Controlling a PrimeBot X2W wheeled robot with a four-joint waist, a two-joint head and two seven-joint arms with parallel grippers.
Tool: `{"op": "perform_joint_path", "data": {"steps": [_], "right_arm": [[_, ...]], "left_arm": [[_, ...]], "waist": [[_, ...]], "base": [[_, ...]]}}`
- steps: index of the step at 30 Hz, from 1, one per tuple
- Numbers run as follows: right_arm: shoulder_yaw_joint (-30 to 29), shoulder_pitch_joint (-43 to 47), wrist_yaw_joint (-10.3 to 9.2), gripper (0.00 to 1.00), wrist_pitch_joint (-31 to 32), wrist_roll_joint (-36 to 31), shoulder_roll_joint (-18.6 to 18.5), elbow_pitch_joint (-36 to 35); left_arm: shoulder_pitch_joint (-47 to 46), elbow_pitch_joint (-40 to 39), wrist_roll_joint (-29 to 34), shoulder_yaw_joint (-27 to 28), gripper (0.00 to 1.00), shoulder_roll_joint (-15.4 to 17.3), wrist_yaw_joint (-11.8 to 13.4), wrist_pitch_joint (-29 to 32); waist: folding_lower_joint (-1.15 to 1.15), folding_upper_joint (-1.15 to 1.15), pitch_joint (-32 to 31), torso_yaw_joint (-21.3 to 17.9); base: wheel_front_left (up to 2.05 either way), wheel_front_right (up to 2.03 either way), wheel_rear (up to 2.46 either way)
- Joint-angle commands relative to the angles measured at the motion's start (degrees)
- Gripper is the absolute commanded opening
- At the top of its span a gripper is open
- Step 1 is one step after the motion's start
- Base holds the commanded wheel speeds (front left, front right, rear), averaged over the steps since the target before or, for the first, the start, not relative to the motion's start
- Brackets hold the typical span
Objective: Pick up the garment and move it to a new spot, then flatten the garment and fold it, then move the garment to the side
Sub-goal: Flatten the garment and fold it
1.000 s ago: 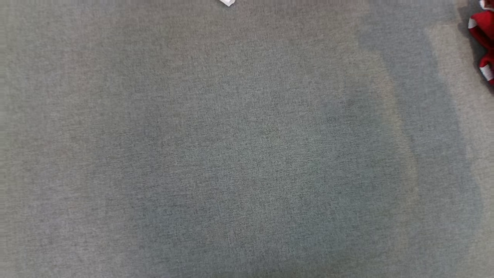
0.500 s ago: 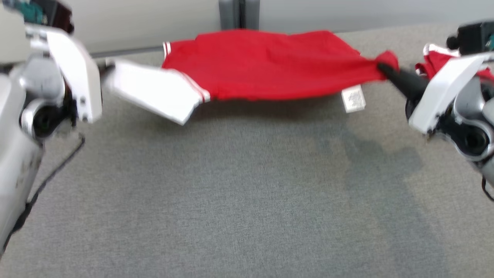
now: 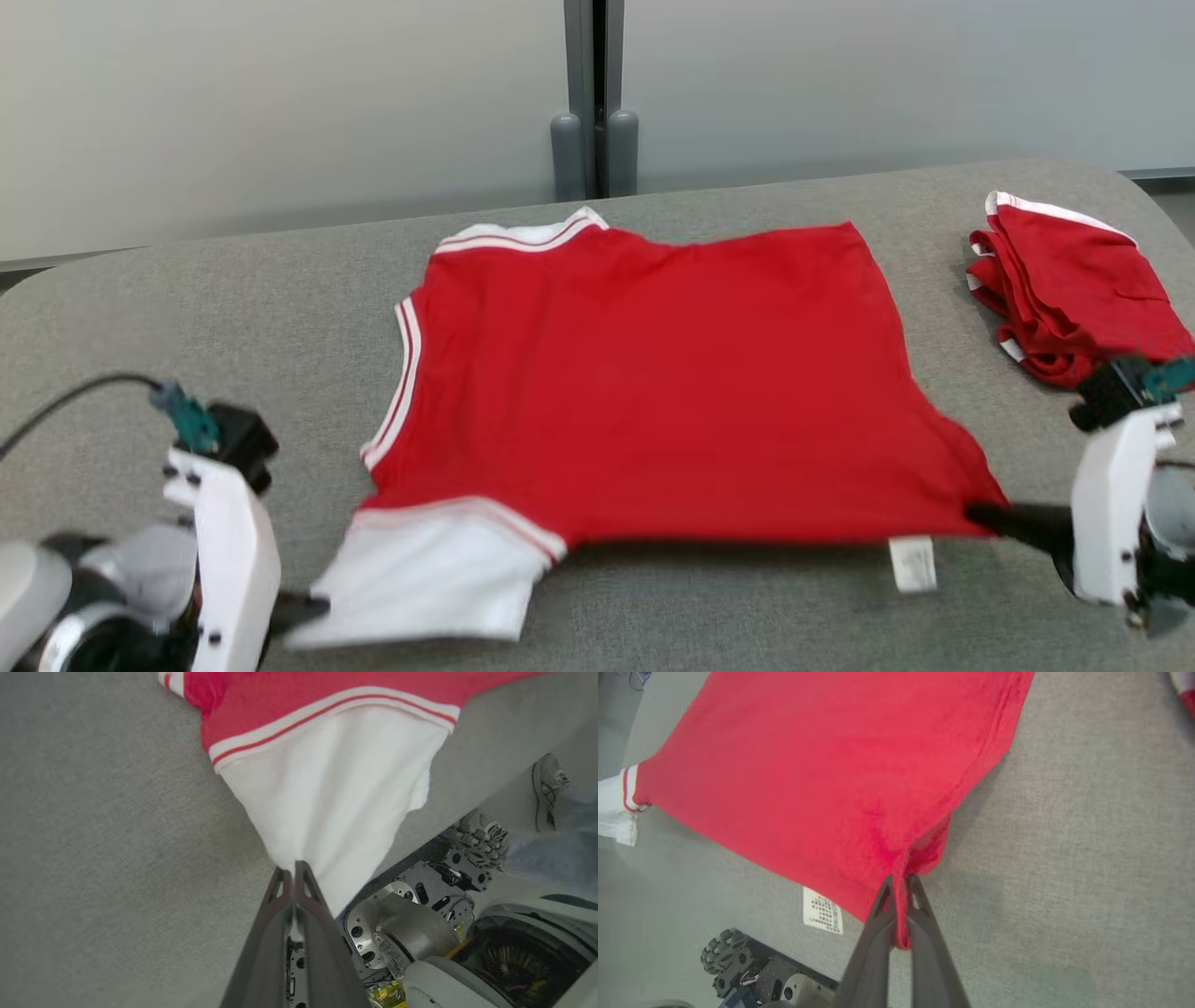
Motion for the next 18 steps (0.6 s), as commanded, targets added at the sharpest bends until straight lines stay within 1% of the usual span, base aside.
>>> {"op": "perform_joint_path", "data": {"steps": [1, 4, 7, 8, 10, 14, 17, 18], "right_arm": [[0.2, 1.2, 0.00, 0.00, 0.4, 0.2, -1.2, -1.0], [0.8, 4.4, -0.01, 0.00, 1.3, 0.0, -5.0, -4.2], [1.2, 7.5, -0.01, 0.00, 1.9, 1.3, -8.3, -7.8], [1.2, 8.8, -0.01, 0.00, 2.1, 1.8, -10.4, -10.0], [1.1, 9.6, -0.01, 0.00, 2.5, 2.3, -12.3, -12.6], [-0.5, 7.5, -0.01, 0.00, 3.1, 2.8, -12.9, -13.6], [-1.7, 5.5, -0.01, 0.00, 3.9, 3.2, -11.3, -12.4], [-2.9, 3.0, -0.01, 0.00, 4.6, 3.7, -9.3, -9.9]], "left_arm": [[1.6, -1.7, -0.8, 0.3, 0.00, 1.3, 0.8, 0.5], [6.2, -7.9, -3.6, 0.5, 0.00, 4.2, 3.1, 2.0], [9.6, -12.5, -5.5, 0.8, 0.00, 6.9, 4.7, 3.0], [11.0, -14.8, -6.7, 1.2, 0.00, 8.0, 5.5, 3.1], [11.7, -16.6, -7.4, 1.9, 0.00, 8.9, 6.4, 2.9], [9.2, -17.2, -7.4, 2.5, 0.00, 8.3, 6.5, 3.5], [6.2, -15.9, -6.4, 2.6, 0.00, 7.0, 6.1, 4.3], [2.1, -13.3, -5.0, 2.3, 0.00, 5.1, 5.6, 5.5]], "waist": [[0.00, 0.00, 0.1, 0.0], [0.00, 0.00, 0.3, -0.1], [0.00, 0.00, 0.5, -0.1], [0.00, 0.00, 0.8, -0.2], [0.00, 0.00, 1.2, -0.7], [0.00, 0.00, 2.2, -1.7], [0.00, 0.00, 3.3, -2.5], [0.00, 0.00, 4.7, -3.4]], "base": [[0.00, 0.00, 0.00], [0.00, 0.00, 0.00], [0.00, 0.00, 0.00], [0.00, 0.00, 0.00], [0.00, 0.00, 0.00], [0.00, 0.00, 0.00], [0.00, 0.00, 0.00], [0.00, 0.00, 0.00]]}}
